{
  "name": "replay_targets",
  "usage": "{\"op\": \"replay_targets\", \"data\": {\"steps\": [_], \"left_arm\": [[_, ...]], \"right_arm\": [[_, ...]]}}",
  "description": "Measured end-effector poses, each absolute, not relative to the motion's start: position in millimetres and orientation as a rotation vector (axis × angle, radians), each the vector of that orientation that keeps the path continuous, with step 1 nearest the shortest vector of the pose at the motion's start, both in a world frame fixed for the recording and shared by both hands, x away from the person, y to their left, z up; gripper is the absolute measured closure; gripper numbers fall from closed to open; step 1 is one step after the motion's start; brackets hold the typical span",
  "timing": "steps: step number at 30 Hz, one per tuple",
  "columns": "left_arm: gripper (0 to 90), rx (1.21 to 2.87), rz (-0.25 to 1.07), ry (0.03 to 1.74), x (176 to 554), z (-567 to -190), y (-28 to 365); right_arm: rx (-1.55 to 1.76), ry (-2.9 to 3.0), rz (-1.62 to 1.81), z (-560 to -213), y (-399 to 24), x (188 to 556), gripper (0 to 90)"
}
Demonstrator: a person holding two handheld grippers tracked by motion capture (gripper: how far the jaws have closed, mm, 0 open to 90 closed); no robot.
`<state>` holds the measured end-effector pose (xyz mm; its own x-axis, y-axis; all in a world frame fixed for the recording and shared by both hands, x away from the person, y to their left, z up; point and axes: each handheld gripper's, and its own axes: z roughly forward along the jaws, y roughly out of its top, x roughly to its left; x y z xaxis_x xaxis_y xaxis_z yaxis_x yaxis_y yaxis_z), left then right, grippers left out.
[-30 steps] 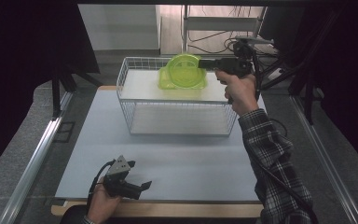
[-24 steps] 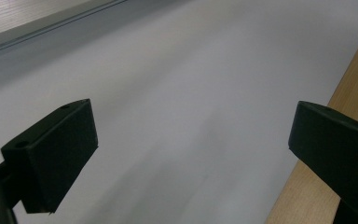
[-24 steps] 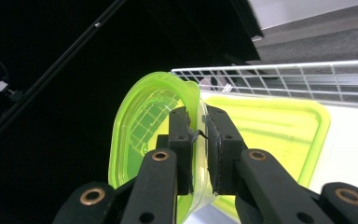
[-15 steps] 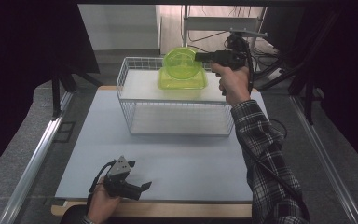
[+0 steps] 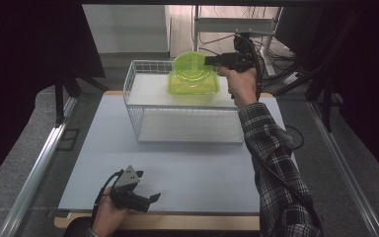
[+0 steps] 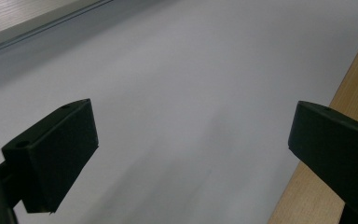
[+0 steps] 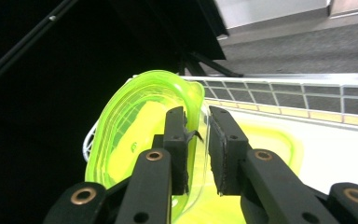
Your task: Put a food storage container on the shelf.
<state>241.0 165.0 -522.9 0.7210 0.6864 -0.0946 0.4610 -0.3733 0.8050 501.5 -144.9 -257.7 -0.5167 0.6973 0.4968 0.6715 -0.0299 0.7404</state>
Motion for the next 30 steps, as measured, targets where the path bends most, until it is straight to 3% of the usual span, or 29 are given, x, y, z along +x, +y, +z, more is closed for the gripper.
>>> {"op": "replay_targets", "data": {"steps": [11,19,30], "left_arm": [[1.6,2.049,0.33,0.864,241,-524,164],[1.7,2.057,0.329,0.86,241,-524,164],[1.7,2.062,0.328,0.858,241,-524,163]], "right_arm": [[1.561,2.136,1.585,-264,-147,507,67.5],[1.496,2.132,1.62,-261,-150,502,45.8],[1.372,2.198,1.623,-262,-152,494,33.6]]}}
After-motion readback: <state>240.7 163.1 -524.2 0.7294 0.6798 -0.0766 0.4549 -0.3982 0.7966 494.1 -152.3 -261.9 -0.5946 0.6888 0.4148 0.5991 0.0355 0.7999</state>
